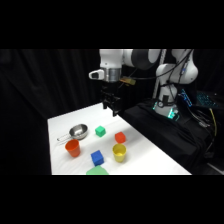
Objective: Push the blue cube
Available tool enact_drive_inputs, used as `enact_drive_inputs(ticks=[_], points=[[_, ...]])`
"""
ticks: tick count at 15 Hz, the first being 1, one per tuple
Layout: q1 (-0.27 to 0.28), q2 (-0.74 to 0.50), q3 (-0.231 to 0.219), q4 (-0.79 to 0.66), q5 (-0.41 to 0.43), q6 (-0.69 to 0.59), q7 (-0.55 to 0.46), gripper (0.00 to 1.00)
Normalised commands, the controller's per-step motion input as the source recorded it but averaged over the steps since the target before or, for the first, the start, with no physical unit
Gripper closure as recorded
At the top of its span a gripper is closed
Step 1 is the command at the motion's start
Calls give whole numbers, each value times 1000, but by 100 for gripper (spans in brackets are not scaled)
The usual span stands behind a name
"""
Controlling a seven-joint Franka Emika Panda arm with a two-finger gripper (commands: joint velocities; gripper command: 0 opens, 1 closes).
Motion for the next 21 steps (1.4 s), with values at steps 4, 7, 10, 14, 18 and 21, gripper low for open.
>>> enact_drive_inputs(ticks=[4, 7, 10, 14, 18, 21], points=[[-6, 93, 17, 104, 10, -4, 5, 0], [9, 280, 36, 361, -15, -22, 55, 0], [22, 377, 40, 543, -58, -92, 95, 0], [28, 415, 23, 615, -62, -179, 97, 0], [15, 406, -12, 571, -76, -219, 87, 31], [18, 270, 0, 408, -32, -201, 51, 58]])
